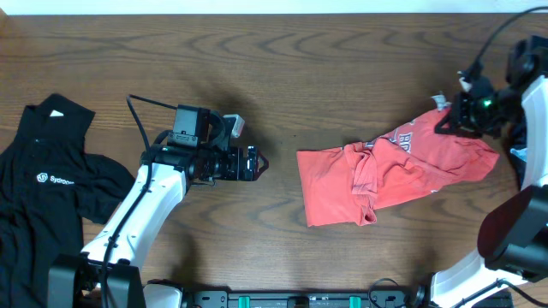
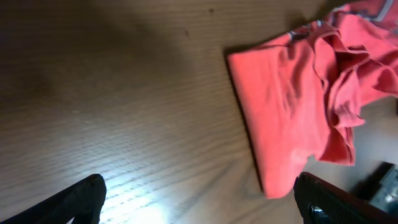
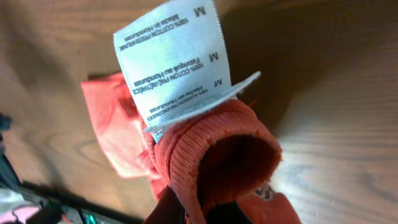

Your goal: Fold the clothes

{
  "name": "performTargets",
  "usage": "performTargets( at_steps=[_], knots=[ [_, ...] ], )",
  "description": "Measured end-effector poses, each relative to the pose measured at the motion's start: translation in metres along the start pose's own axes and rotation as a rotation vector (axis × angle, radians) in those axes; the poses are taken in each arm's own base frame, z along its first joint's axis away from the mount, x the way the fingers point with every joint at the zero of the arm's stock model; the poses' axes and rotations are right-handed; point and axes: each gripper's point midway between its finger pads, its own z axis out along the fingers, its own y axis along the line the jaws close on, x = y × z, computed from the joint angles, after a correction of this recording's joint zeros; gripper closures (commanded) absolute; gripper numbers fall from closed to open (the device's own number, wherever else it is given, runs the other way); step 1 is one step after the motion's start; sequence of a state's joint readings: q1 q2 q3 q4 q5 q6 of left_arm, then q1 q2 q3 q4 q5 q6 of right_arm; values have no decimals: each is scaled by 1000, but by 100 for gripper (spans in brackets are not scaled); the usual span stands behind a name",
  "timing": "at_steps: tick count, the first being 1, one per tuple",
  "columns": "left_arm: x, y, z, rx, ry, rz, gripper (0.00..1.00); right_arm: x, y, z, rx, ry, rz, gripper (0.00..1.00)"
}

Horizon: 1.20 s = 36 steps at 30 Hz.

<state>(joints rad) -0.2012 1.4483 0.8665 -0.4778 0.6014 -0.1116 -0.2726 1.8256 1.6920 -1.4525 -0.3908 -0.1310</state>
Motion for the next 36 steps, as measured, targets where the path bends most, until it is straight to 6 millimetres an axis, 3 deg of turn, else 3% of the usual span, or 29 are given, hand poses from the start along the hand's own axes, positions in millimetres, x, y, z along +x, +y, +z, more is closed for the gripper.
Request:
performTargets(
  at_steps=[17, 28, 36],
  knots=[
    [-18, 56, -19, -184, -99, -158, 2, 30, 88, 41, 109, 140, -152, 99],
    [-20, 64, -23, -201, -112, -179, 2, 49, 124, 56, 127, 174, -161, 99],
    [-20, 64, -23, -201, -112, -179, 2, 54, 140, 63, 130, 168, -142, 99]
  ],
)
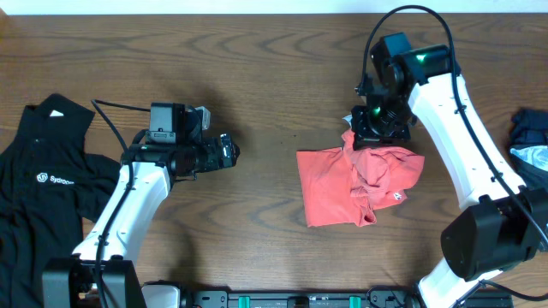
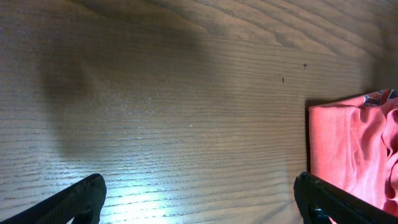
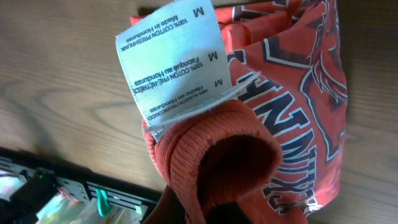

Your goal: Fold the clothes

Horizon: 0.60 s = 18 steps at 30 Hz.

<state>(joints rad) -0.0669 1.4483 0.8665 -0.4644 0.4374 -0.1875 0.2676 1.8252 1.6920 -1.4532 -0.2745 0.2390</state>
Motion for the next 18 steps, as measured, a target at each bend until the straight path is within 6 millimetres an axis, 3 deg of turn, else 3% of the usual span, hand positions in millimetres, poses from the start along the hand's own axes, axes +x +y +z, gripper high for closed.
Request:
performTargets(
  at_steps=[18],
  knots=[
    [-1, 3, 0, -19, -5, 0, 2, 2, 49, 14, 13, -46, -26, 99]
  ],
)
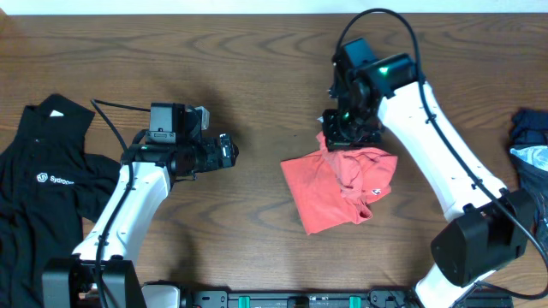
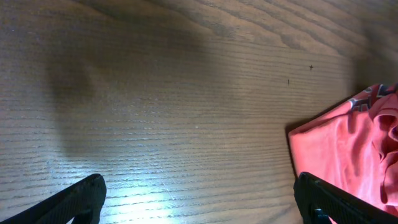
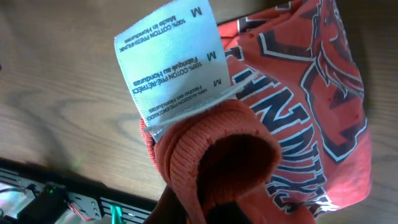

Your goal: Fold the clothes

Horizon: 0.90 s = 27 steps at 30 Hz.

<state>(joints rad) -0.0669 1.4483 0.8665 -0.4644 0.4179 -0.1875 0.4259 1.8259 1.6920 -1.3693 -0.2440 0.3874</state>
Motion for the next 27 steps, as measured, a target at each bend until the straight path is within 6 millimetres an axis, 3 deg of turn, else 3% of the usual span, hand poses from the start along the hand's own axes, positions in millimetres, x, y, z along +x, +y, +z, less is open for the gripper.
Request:
performTargets(
  at_steps=[7, 16, 17, 18, 21, 22, 23, 24, 27],
  knots=[
    [0, 1, 0, -3, -1, 0, 2, 16, 17, 10, 26, 40, -49, 99],
    [-1, 4, 0, -23, -7, 0, 2, 51, 28, 46, 73, 135, -118, 99],
    [-2, 5, 0, -31, -9, 0, 2, 54, 26, 49, 79, 147, -120, 83],
    [-2, 7, 0, -39, -11, -1, 2, 59, 24, 53, 87, 163, -117, 55],
    [-3, 10, 0, -57, -17, -2, 2, 65, 22, 57, 89, 188, -130, 24],
    [-4, 10, 0, -60, -19, -2, 2, 66, 22, 58, 86, 194, -141, 29],
    [-4, 11, 0, -62, -22, -1, 2, 68, 22, 59, 80, 202, -163, 48],
    [-5, 11, 0, -63, -25, 0, 2, 70, 24, 60, 74, 206, -186, 60],
    [-7, 11, -1, -68, -34, 2, 2, 75, 35, 63, 56, 207, -250, 82]
  ],
)
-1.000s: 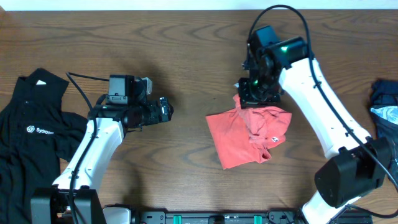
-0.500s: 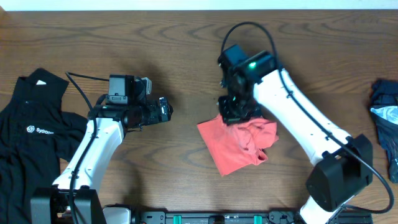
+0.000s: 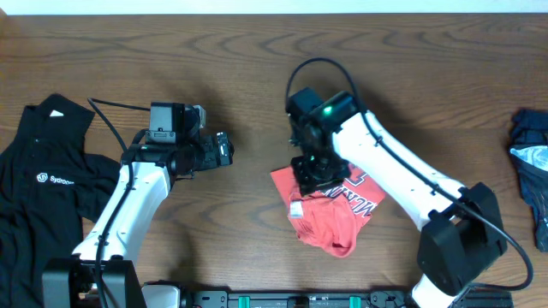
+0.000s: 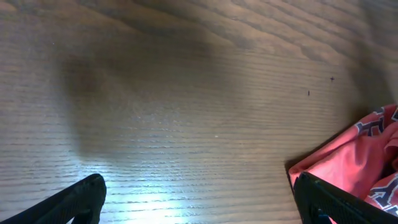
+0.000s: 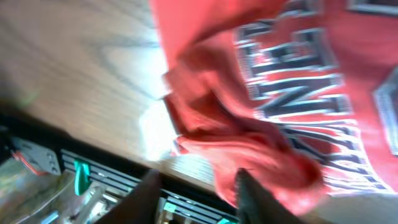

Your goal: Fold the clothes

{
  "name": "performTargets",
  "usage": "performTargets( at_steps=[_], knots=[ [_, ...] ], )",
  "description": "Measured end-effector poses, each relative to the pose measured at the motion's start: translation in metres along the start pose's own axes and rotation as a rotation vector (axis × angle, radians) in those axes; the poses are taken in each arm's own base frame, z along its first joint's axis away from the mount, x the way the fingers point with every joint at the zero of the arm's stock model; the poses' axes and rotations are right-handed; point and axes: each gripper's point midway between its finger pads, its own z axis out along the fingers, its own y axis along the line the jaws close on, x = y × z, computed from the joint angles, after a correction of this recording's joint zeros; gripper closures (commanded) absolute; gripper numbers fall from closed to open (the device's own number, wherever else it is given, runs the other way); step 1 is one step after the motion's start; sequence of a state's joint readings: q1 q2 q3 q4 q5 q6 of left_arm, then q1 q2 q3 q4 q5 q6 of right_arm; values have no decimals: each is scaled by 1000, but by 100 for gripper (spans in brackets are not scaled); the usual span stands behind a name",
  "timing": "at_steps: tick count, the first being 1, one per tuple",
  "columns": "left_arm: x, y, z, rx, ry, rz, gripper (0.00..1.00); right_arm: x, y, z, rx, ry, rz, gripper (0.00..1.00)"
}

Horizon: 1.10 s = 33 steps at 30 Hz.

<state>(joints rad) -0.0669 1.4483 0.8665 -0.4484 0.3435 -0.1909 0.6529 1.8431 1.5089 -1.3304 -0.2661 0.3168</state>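
Note:
The red shirt (image 3: 332, 212) lies bunched at mid-table with its printed lettering up and its white label (image 3: 295, 208) at the left edge. My right gripper (image 3: 310, 174) hovers over the shirt's upper left part. In the blurred right wrist view its fingers (image 5: 151, 198) stand apart, open, above the red shirt (image 5: 298, 93), with nothing clamped. My left gripper (image 3: 226, 149) is open to the left of the shirt, over bare wood. In the left wrist view only a corner of the red shirt (image 4: 367, 163) shows at the right.
A black garment (image 3: 38, 192) with a white logo lies spread at the table's left edge. A dark blue bundle of clothes (image 3: 528, 145) sits at the right edge. The table's front rail (image 3: 300, 299) runs along the bottom.
My right gripper was shut on the shirt's collar above the heap; now it is open, lower and further left, with the collar and label lying on the shirt. The shirt sits further forward-left.
First my right gripper held the collar at the far right, the shirt stretched across the table. Then it held the collar over the shirt's middle, then further left, doubling the shirt over. Now the collar is let go. The left gripper drew back leftward, open.

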Motion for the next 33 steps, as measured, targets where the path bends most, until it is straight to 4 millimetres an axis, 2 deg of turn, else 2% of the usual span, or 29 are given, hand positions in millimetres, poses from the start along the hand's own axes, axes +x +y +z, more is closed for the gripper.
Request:
performTargets(
  at_steps=[1, 2, 3, 6, 8, 10, 12, 17, 23, 28, 33],
  knots=[
    [0, 0, 0, -2, -1, 1, 2, 0, 6, 2, -5, -5, -32, 91],
    [0, 1, 0, -4, -2, 0, 2, 0, 13, 3, -8, -12, -57, 94],
    [0, 1, 0, -5, -2, 0, 2, 0, 18, 5, -13, -18, -74, 90],
    [-1, 1, 0, -6, -3, 0, 2, 3, 27, 7, -13, -18, -95, 87],
    [0, 1, 0, -7, -1, 0, 2, 9, 19, 7, 22, 5, -59, 84],
    [1, 2, 0, -8, 2, -1, 2, 15, 3, 4, 74, 35, -8, 84],
    [2, 2, 0, -10, 6, -2, 2, 16, -15, 1, 108, 46, 36, 73],
    [2, 2, 0, -13, 9, -4, 2, 17, -49, -8, 150, 70, 109, 63],
    [4, 3, 0, -15, 14, -13, 2, 25, -63, 2, 174, 110, 118, 65],
    [4, 3, 0, -15, 15, -27, 2, 42, -74, 27, 193, 175, 120, 63],
    [4, 3, 0, -15, 15, -28, 2, 39, -73, 41, 167, 158, 114, 64]
  ],
)
